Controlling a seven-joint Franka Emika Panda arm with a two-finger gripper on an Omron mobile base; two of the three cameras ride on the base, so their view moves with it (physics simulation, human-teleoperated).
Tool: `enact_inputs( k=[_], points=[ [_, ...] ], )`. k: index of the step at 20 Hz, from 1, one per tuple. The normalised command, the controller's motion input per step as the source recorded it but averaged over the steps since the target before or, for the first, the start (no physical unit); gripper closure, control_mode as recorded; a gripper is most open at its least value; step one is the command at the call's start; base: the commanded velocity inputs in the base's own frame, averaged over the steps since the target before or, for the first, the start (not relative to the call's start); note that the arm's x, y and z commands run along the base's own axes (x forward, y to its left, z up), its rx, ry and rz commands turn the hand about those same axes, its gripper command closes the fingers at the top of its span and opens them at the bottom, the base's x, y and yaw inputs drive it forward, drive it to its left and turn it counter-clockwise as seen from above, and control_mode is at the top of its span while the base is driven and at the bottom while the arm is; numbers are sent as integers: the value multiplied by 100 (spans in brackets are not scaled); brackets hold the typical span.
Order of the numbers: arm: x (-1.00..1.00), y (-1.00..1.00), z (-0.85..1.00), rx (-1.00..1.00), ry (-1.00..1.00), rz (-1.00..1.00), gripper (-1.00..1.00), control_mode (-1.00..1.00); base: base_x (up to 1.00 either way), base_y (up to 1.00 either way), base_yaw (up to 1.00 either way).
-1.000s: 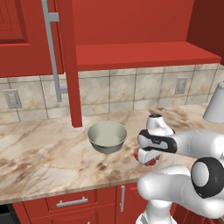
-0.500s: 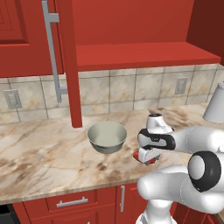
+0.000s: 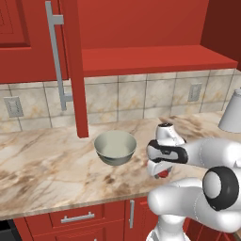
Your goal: Retrieve the bowl from the cabinet, then place the raw meat into the bowl to avoid contamination.
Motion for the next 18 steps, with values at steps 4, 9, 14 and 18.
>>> enact_inputs(
  k=[4, 9, 14, 18],
  points=[
    [-3, 31, -22, 0, -3, 0, 100, -100, 0, 0, 0],
    [-3, 31, -22, 0, -1, 0, 100, -100, 0, 0, 0],
    [-2, 25, -21, 0, 0, 0, 100, -100, 0, 0, 0],
    [-5, 19, -14, 0, 0, 0, 100, -100, 0, 0, 0]
  ],
)
